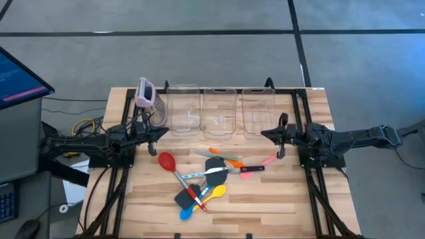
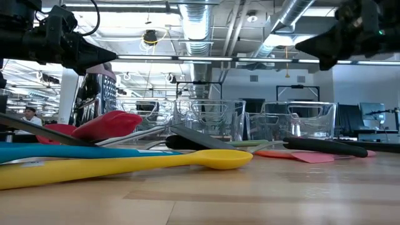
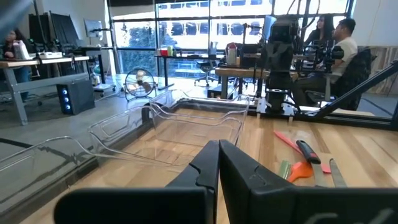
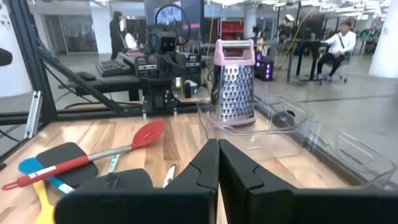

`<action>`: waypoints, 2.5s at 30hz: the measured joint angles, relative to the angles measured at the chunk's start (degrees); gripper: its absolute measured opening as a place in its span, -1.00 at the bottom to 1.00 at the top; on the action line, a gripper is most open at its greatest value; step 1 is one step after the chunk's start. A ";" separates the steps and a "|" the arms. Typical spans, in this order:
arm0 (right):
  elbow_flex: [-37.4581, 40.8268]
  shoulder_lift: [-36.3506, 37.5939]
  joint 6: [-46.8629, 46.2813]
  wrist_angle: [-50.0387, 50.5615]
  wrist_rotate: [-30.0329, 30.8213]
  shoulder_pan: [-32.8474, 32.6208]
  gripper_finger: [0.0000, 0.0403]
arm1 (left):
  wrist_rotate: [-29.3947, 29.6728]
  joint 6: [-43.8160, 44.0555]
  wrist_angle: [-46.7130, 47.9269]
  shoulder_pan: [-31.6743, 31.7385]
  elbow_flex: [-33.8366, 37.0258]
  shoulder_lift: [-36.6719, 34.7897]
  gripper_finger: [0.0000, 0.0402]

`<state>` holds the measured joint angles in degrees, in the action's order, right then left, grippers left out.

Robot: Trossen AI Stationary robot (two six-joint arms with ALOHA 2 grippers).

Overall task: Pick & Place Kitchen Items
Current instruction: Put the white blue table knife into the middle transparent bin

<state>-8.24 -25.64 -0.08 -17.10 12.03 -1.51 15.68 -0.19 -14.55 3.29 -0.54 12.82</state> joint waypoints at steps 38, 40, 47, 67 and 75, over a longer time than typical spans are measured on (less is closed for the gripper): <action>-45.89 -60.69 2.00 23.16 14.68 -20.00 -1.00 | -10.19 2.60 -6.20 -1.54 -2.38 15.87 -0.99; -47.57 -63.13 2.00 23.31 16.74 -21.27 -1.00 | -10.16 2.84 -6.66 -1.89 -2.38 15.85 -0.99; -56.33 -72.57 1.68 29.92 25.89 -25.16 -1.00 | -10.19 3.90 -6.67 -3.60 -2.38 15.80 -0.99; -74.43 -89.99 6.18 48.25 28.46 -29.77 -0.98 | -10.10 0.85 -8.38 -4.90 -2.45 15.72 -0.99; -74.43 -89.95 6.19 51.60 28.66 -29.01 -0.71 | -10.03 0.46 -8.74 -4.90 -2.45 15.72 -0.99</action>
<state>-82.67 -115.60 6.11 34.50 40.70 -30.52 5.65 0.27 -23.29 -1.61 -2.98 28.53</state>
